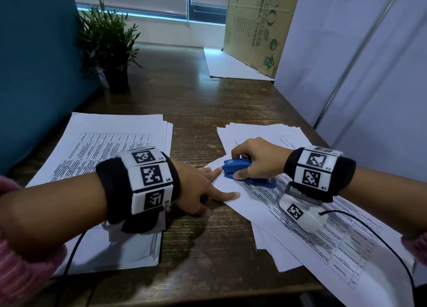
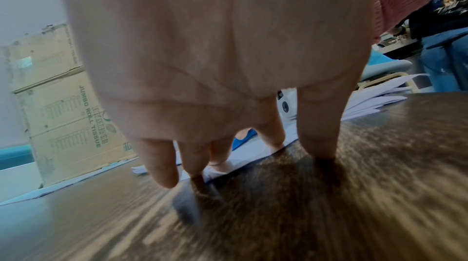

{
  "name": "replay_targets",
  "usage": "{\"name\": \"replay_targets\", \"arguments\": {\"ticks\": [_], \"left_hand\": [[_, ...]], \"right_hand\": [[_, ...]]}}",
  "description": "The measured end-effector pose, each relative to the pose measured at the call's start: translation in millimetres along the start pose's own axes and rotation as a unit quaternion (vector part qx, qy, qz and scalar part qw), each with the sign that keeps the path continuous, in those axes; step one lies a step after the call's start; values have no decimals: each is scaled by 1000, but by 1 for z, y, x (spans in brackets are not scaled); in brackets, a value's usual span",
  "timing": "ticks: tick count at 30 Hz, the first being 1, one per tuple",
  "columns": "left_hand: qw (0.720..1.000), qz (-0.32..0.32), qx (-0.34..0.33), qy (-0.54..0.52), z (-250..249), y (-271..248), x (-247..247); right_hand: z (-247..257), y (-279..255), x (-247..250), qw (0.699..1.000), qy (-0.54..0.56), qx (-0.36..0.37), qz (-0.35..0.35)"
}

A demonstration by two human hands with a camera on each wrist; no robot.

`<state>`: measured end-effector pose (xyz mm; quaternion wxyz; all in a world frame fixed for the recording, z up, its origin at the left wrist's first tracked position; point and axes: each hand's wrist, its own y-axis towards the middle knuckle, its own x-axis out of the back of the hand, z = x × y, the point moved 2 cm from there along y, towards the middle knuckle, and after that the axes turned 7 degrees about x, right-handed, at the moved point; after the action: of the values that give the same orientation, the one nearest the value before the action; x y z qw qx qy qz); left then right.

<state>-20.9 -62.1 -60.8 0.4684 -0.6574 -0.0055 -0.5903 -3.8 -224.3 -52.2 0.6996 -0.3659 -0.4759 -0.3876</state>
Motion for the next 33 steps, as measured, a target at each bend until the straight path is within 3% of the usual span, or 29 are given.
{"name": "replay_targets", "arguments": {"ticks": [9,21,33], "left_hand": [[1000,-1,2,-4,-1,-2,0],[1000,0,5,-7,0,-3,1],[1000,-3,7,-13,-2,-5,1]], "right_hand": [[0,4,4,998,40,-38,10],[7,-6,-7,990,-91,102,-35],[14,-10,-8,977,-162,130,-43]]}}
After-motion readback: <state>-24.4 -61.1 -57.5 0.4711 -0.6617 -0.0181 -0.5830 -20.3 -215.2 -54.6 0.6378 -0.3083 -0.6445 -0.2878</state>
